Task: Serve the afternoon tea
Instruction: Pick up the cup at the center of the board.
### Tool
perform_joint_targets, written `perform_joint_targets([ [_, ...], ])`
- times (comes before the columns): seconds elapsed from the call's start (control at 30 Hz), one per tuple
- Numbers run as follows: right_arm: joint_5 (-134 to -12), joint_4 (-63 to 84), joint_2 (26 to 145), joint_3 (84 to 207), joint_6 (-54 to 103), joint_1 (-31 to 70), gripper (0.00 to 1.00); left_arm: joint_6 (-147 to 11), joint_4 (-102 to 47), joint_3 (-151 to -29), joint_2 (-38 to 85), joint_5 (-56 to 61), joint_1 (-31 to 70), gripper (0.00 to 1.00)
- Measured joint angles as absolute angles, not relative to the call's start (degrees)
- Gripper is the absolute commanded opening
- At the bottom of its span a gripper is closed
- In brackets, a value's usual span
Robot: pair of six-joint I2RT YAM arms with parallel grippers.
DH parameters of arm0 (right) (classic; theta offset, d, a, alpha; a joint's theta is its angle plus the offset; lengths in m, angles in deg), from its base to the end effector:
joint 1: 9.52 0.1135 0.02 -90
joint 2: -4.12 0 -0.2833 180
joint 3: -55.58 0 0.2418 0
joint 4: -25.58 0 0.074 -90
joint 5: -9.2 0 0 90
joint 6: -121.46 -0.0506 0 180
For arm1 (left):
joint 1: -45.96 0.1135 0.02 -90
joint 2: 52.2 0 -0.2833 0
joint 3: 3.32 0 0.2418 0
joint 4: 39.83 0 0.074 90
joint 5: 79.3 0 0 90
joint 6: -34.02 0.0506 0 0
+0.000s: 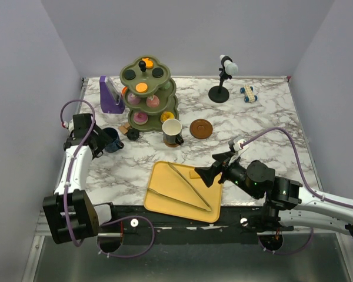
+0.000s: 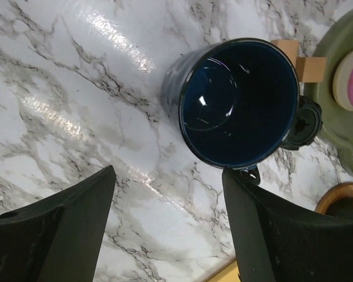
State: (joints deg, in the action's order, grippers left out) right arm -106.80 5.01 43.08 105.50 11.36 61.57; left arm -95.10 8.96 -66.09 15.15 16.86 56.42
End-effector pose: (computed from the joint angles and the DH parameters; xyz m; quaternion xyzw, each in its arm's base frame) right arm 0.0712 0.1394 0.3177 -0.1893 0.7343 0.3290 0.5628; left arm 0.2214 0.0464 0.2559 -0.4128 0.8535 -0.0282 0.3166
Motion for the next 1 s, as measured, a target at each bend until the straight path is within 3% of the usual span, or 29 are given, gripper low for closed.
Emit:
perform_joint_targets([
  [0.33,-106.8,5.1,43.0,105.5,11.3,61.6,0.99,-94.6,7.6,-73.2,24.8,14.9,61.6,0.71],
  [0.67,-106.8,5.0,42.5,105.5,11.3,61.6,0.99,-94.0,7.5,-76.6,33.4,14.2,61.7,0.4],
  [0.83,-106.9,5.0,42.2,105.5,11.3,61.6,0.99,-93.3,7.5,-77.4,35.7,13.4,61.6,0.34],
  [0.9,-106.8,5.0,42.2,105.5,11.3,61.6,0.99,-93.2,7.5,-77.7,36.3,13.2,61.6,0.25],
  [1.0,-106.9,5.0,42.2,105.5,11.3,61.6,0.99,-92.7,7.7,-78.1,37.0,13.2,61.6,0.01],
])
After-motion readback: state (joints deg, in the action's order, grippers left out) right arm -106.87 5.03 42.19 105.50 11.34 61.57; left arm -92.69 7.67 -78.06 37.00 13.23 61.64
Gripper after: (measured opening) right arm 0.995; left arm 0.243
